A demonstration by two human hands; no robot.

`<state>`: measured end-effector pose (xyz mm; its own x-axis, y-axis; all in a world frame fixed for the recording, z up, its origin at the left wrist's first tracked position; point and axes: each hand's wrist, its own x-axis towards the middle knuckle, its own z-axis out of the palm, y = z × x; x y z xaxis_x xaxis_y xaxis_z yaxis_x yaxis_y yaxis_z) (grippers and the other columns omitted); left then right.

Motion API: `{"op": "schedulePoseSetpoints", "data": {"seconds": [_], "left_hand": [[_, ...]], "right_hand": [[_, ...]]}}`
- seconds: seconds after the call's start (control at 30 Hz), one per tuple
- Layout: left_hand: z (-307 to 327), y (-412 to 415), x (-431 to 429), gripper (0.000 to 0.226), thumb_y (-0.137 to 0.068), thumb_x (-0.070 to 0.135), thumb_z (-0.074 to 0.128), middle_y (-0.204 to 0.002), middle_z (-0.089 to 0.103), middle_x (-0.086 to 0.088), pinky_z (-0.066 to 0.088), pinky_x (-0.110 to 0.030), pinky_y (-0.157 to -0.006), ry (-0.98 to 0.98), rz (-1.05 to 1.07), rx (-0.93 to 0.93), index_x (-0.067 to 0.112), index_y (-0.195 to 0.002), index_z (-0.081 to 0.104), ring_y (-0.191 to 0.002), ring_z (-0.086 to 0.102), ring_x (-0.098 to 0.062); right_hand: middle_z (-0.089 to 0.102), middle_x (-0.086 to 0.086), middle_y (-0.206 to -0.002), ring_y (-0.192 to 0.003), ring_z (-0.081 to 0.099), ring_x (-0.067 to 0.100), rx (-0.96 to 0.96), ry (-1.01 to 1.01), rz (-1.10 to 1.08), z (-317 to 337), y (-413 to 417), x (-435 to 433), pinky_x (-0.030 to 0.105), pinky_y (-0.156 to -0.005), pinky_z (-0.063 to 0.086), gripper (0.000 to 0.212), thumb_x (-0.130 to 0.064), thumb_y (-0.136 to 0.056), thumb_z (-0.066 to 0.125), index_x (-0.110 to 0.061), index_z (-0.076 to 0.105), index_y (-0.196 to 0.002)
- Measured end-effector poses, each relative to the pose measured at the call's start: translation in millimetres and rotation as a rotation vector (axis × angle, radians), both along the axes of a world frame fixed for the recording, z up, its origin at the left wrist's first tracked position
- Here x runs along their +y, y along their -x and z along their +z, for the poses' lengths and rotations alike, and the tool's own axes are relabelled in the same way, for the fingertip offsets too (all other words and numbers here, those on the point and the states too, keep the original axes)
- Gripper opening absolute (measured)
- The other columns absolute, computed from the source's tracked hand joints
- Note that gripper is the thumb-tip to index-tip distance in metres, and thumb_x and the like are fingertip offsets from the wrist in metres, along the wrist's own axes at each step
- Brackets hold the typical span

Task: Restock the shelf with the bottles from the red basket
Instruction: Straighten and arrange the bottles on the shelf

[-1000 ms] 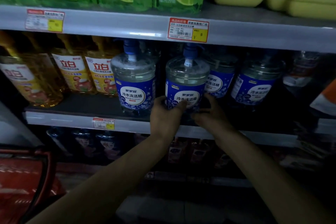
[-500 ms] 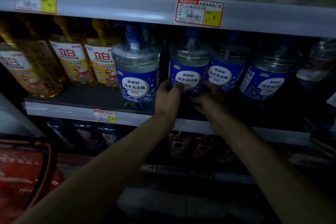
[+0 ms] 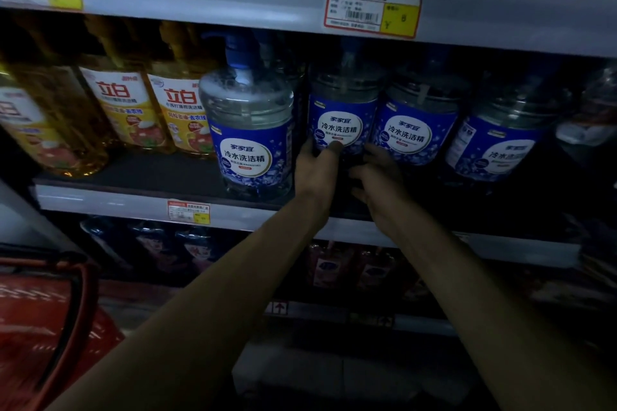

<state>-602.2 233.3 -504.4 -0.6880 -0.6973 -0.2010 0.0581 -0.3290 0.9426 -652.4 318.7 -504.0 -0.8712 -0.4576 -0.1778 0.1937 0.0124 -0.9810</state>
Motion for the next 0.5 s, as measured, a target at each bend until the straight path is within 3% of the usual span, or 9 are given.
{"op": "schedulePoseSetpoints", "data": {"seconds": [0.23,0.5], "left_hand": [[-4,3,-5,0.052,-0.092,0.019,0.062,-0.128,0.070,-0.006,0.053,-0.047,-0.105,0.040,-0.005,-0.021,0.018,-0.144,0.056,-0.116,0.066,-0.026],[-8,5,-7,0.055,-0.092,0.018,0.064,-0.131,0.068,-0.007,0.053,-0.047,-0.105,0.063,-0.014,-0.009,0.018,-0.146,0.054,-0.118,0.065,-0.026]], "right_hand": [[0.065,-0.003,-0.127,-0.113,0.063,0.015,0.027,-0.014,-0.027,-6,0,-14,0.037,-0.095,0.057,0.069,0.010,-0.085,0.053,-0.025,0.049,-0.144],[0.064,-0.006,-0.123,-0.113,0.061,0.014,0.036,-0.004,-0.044,-6,0,-15,0.037,-0.097,0.056,0.067,0.009,-0.087,0.053,-0.026,0.048,-0.144]]}}
